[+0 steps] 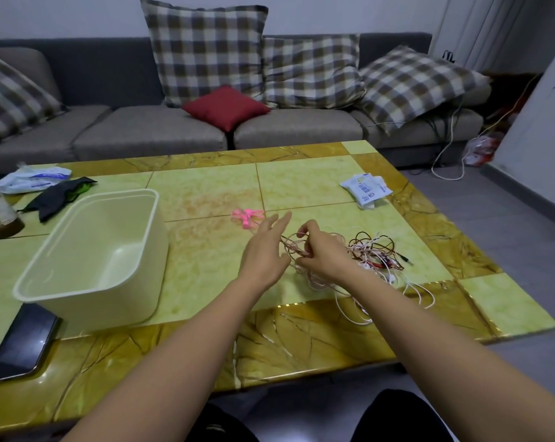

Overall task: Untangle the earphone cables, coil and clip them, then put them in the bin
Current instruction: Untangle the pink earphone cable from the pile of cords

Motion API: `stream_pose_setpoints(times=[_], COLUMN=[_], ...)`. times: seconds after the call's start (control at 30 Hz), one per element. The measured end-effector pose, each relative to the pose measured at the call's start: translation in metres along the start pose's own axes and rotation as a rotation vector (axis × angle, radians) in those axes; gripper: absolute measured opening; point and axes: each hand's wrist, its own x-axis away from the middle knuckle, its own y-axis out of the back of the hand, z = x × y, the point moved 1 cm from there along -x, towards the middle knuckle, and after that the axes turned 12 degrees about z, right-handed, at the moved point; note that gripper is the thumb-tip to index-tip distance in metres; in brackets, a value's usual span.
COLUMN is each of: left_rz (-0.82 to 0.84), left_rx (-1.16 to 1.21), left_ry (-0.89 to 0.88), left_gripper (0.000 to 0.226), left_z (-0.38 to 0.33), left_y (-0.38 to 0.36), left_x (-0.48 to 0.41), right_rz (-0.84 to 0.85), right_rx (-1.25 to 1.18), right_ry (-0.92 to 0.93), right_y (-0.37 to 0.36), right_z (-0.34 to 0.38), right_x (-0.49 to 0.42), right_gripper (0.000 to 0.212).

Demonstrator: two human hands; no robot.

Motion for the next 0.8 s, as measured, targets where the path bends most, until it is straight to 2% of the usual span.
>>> stream_pose_setpoints(times=[0.07, 0.13, 0.2, 0.23, 0.27, 0.3, 0.37, 0.43, 0.47, 0.5, 0.53, 0.6, 0.63, 0.67, 0.7, 0.8], left_rz=[0.071, 0.05, -0.027, -0.073, -0.117, -0.155, -0.204, -0.222, -0.224, -0.222, -0.213, -0.169, -0.143, -0.129, -0.125, -0.134], left_rx=[0.014, 0.035, 0.06, 0.094, 0.14, 0.194, 0.321, 0.427, 0.462, 0.496, 0.534, 0.589, 0.596, 0.6, 0.611, 0.66], left_ry=[0.047, 0.075, 0.089, 0.103, 0.12, 0.146, 0.18, 0.183, 0.187, 0.199, 0.215, 0.248, 0.261, 0.271, 0.277, 0.251], left_gripper=[0.054, 0.027, 0.02, 0.021, 0.023, 0.024, 0.023, 0.018, 0.016, 0.018, 0.021, 0.028, 0.028, 0.025, 0.022, 0.018], left_z=[0.002, 0.005, 0.007, 0.008, 0.009, 0.009, 0.006, 0.001, -0.003, -0.006, -0.008, -0.006, -0.005, -0.001, 0.002, 0.006], left_y=[-0.006, -0.007, -0.003, 0.0, 0.004, 0.009, 0.019, 0.026, 0.028, 0.029, 0.029, 0.027, 0.025, 0.023, 0.02, 0.018], left_x=[-0.003, -0.004, -0.002, -0.002, -0.002, -0.003, -0.005, -0.007, -0.007, -0.007, -0.006, -0.004, -0.001, 0.0, 0.001, 0.003], right_rz=[-0.008, 0.042, 0.15, 0.174, 0.138, 0.022, -0.343, -0.635, -0.672, -0.606, -0.435, 0.066, 0.224, 0.269, 0.241, -0.019], right_rx=[-0.035, -0.012, 0.109, 0.161, 0.185, 0.168, 0.079, 0.133, 0.211, 0.292, 0.369, 0.453, 0.429, 0.373, 0.307, 0.024], right_ry=[0.03, 0.004, -0.065, -0.106, -0.142, -0.154, -0.16, -0.112, -0.101, -0.116, -0.169, -0.34, -0.379, -0.335, -0.257, -0.011], right_y=[0.001, 0.001, 0.0, 0.002, 0.007, 0.016, 0.038, 0.057, 0.063, 0.066, 0.065, 0.053, 0.048, 0.043, 0.041, 0.044], right_z=[0.001, -0.003, -0.01, -0.016, -0.023, -0.03, -0.039, -0.042, -0.041, -0.04, -0.04, -0.043, -0.045, -0.044, -0.04, -0.013], right_x=[0.004, 0.011, 0.017, 0.02, 0.021, 0.021, 0.021, 0.022, 0.021, 0.019, 0.017, 0.019, 0.022, 0.024, 0.026, 0.024], right_gripper=[0.052, 0.069, 0.091, 0.092, 0.083, 0.068, 0.04, 0.037, 0.039, 0.042, 0.043, 0.044, 0.05, 0.058, 0.066, 0.078])
